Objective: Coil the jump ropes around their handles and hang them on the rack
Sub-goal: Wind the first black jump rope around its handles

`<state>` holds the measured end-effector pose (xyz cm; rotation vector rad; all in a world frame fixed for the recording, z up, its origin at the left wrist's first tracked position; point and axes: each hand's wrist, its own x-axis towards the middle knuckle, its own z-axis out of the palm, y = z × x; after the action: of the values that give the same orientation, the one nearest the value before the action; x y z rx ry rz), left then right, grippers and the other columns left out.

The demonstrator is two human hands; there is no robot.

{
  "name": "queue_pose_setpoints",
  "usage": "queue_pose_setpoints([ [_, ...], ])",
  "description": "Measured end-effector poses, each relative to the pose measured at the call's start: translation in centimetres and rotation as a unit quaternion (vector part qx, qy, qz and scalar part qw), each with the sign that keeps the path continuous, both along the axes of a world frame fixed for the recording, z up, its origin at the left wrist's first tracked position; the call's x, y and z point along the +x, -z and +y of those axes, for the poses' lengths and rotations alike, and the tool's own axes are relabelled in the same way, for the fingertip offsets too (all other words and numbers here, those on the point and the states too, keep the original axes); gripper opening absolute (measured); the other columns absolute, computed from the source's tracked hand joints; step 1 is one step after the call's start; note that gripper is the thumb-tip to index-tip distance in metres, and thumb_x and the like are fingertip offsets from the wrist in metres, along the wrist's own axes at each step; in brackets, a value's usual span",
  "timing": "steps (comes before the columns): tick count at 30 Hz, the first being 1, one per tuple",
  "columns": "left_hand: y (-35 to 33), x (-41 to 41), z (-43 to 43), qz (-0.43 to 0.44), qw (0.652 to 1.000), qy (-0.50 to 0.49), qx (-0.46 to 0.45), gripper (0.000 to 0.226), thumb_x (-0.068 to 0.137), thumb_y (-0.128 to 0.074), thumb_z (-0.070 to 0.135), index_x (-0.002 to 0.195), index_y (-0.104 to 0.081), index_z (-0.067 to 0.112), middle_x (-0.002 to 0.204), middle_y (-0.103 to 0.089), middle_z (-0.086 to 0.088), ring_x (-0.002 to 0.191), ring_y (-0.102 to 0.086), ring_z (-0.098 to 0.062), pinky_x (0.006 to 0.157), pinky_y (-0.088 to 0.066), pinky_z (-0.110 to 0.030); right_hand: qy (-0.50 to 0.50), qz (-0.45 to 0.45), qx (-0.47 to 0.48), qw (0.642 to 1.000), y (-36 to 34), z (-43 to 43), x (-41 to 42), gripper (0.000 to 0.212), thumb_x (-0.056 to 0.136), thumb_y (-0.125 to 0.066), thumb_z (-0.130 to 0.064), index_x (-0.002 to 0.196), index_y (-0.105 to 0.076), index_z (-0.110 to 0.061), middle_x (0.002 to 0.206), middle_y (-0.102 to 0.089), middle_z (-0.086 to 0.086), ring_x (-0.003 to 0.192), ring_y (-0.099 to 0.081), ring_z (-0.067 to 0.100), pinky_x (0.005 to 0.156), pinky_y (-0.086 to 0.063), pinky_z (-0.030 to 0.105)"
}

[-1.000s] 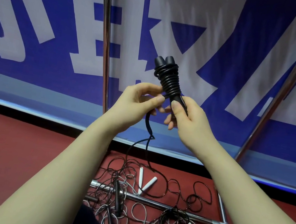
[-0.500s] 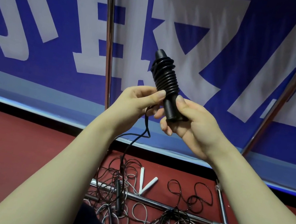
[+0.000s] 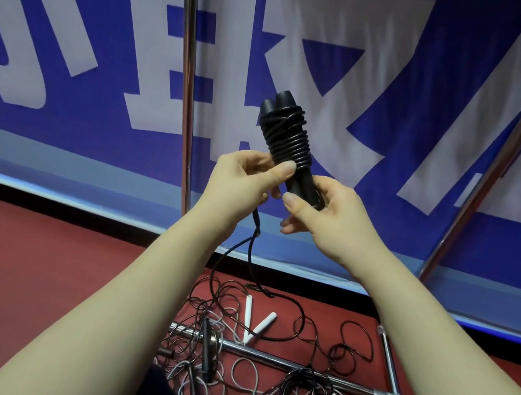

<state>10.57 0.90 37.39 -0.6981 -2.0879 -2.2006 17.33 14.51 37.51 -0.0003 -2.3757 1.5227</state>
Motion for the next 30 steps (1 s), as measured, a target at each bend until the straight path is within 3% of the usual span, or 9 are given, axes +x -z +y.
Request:
queue_pose_setpoints([
  [10, 0.2, 0.6, 0.5, 0.02, 1.0, -0.004, -0.01, 0.02, 0.091, -0.069, 0.021, 0.104, -0.07, 0.006, 0.06, -0.063, 0.014, 0.056, -0.055, -0.005, 0.053, -0.041, -0.014, 0.01, 0.001, -0.022, 1.0, -0.7, 0.3, 0.3, 0.016, 0.089, -0.069, -0.008, 0.103, -0.061, -0.003, 0.075, -0.065, 0.005, 0.062, -0.072, 0.026, 0.07, -0.061, 0.04],
  [14, -0.1, 1.0, 0.7, 0.002, 1.0, 0.001, 0.014, 0.02, 0.089, -0.071, 0.02, 0.101, -0.07, 0.005, 0.063, -0.064, 0.011, 0.053, -0.054, -0.006, 0.051, -0.041, -0.015, -0.031, -0.02, -0.114, 0.993, -1.0, 0.8, 0.5, 0.016, 0.089, -0.067, -0.002, 0.104, -0.064, 0.002, 0.073, -0.064, 0.011, 0.058, -0.069, 0.025, 0.062, -0.06, 0.031],
  [17, -0.9, 1.4, 0.6, -0.009, 0.999, 0.016, 0.034, 0.016, 0.088, -0.072, 0.021, 0.094, -0.072, 0.006, 0.07, -0.067, 0.004, 0.047, -0.051, -0.009, 0.048, -0.041, -0.019, -0.099, -0.05, -0.21, 0.971, -1.4, 1.3, 0.7, 0.013, 0.091, -0.062, -0.003, 0.101, -0.064, 0.004, 0.074, -0.061, 0.013, 0.055, -0.062, 0.018, 0.054, -0.053, 0.022],
  [21, -1.4, 1.2, -0.4, 0.043, 0.999, 0.029, -0.017, 0.018, 0.092, -0.066, 0.024, 0.078, -0.074, 0.017, 0.064, -0.067, 0.007, 0.045, -0.046, -0.009, 0.049, -0.04, -0.018, -0.154, -0.069, -0.261, 0.95, -1.3, 1.6, 0.9, 0.02, 0.092, -0.055, -0.013, 0.103, -0.066, 0.001, 0.076, -0.059, 0.009, 0.054, -0.051, 0.01, 0.046, -0.04, 0.016],
  [25, -1.1, 1.1, -1.0, 0.048, 0.992, 0.113, -0.01, 0.016, 0.094, -0.057, 0.023, 0.098, -0.07, 0.015, 0.058, -0.059, 0.012, 0.052, -0.047, -0.005, 0.056, -0.04, -0.012, -0.193, -0.065, -0.31, 0.929, -1.6, 1.4, 1.1, 0.02, 0.085, -0.055, -0.016, 0.094, -0.058, 0.001, 0.075, -0.059, 0.01, 0.048, -0.046, 0.007, 0.039, -0.034, 0.013],
  [28, -0.9, 0.5, -1.5, 0.0, 0.978, 0.201, 0.059, 0.024, 0.089, -0.061, 0.025, 0.108, -0.068, 0.01, 0.073, -0.062, 0.009, 0.059, -0.051, -0.006, 0.061, -0.042, -0.015, -0.223, -0.071, -0.391, 0.89, -1.5, 1.0, 1.2, 0.019, 0.081, -0.053, -0.016, 0.089, -0.061, 0.0, 0.071, -0.056, 0.01, 0.042, -0.041, 0.005, 0.033, -0.031, 0.011],
  [30, -0.7, 0.0, -1.8, -0.007, 0.965, 0.246, 0.092, 0.03, 0.084, -0.071, 0.031, 0.105, -0.07, 0.01, 0.091, -0.065, -0.003, 0.059, -0.052, -0.006, 0.062, -0.044, -0.016, -0.264, -0.091, -0.444, 0.851, -1.2, 0.5, 1.3, 0.023, 0.084, -0.052, -0.015, 0.083, -0.07, -0.001, 0.069, -0.056, 0.009, 0.039, -0.041, 0.003, 0.031, -0.031, 0.01],
])
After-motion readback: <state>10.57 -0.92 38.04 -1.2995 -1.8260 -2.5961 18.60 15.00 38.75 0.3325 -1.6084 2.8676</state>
